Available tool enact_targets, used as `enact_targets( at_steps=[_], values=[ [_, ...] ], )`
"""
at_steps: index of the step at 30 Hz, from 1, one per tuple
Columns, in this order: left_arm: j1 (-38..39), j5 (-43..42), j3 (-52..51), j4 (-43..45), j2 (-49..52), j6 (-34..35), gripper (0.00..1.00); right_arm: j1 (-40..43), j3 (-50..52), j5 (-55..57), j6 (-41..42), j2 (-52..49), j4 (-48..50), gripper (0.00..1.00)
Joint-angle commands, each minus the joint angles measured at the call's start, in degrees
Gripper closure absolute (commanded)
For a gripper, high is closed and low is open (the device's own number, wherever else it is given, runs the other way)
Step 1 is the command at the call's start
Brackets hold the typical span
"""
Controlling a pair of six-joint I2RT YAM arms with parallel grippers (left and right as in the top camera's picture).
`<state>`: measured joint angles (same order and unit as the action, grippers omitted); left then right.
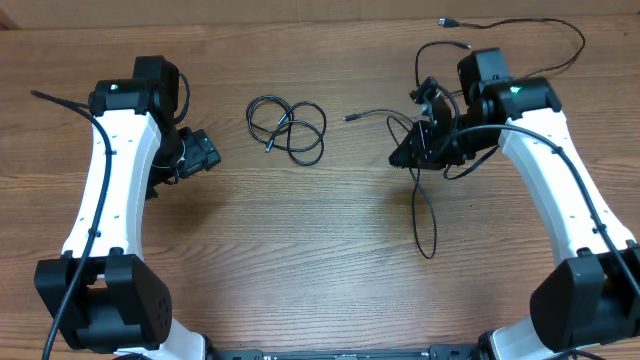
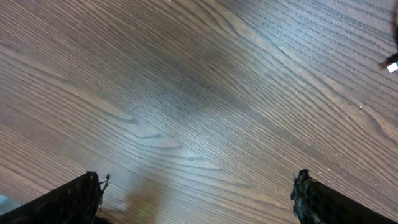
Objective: Untangle cables
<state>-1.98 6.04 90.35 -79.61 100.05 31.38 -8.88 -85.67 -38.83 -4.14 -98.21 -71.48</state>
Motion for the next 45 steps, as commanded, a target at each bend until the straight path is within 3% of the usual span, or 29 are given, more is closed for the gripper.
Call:
enact_targets(
  at_steps=[1, 2, 3, 4, 5, 19, 31, 35, 41, 45],
  values=[
    [0.17, -0.11, -0.26, 0.13, 0.02, -0.55, 0.00, -0.07, 2.62, -1.70, -0.83, 0.11, 0.79, 0.76],
    [0.17, -0.13, -0.26, 0.13, 0.02, -0.55, 0.00, -0.04, 3.13, -0.83, -0.76, 0.11, 0.63, 0.55],
    [0.17, -0.11, -0.26, 0.13, 0.02, -0.55, 0.01, -0.07, 3.30, 0.31, -0.42, 0.11, 0.28, 0.21],
    [0.17, -0.11, -0.26, 0.13, 0.04, -0.55, 0.00, -0.07, 3.32, 1.62, -0.33, 0.11, -0.13, 0.07],
    [0.17, -0.11, -0.26, 0.13, 0.02, -0.55, 0.01, -0.07, 3.32, 2.60, -0.20, 0.11, -0.44, 0.03],
    [0.17, -0.11, -0.26, 0.13, 0.02, -0.55, 0.00, -1.33, 3.34, 6.23, 2.56, 0.11, -3.19, 0.00],
    [0.17, -0.13, -0.26, 0.15, 0.02, -0.55, 0.01, -13.07, 3.34, 11.85, 2.93, 0.11, -3.78, 0.00],
    [0.17, -0.11, -0.26, 0.17, 0.02, -0.55, 0.00, -17.84, 3.34, 14.43, 7.67, 0.11, -1.38, 0.00],
    [0.17, -0.13, -0.26, 0.11, 0.02, -0.55, 0.00, -21.05, 3.34, 33.44, 24.81, 0.11, 0.98, 0.00],
    [0.17, -0.11, -0.26, 0.13, 0.04, -0.55, 0.00, -20.70, 3.34, 39.76, 32.09, 0.11, 1.29, 0.00]
  ],
)
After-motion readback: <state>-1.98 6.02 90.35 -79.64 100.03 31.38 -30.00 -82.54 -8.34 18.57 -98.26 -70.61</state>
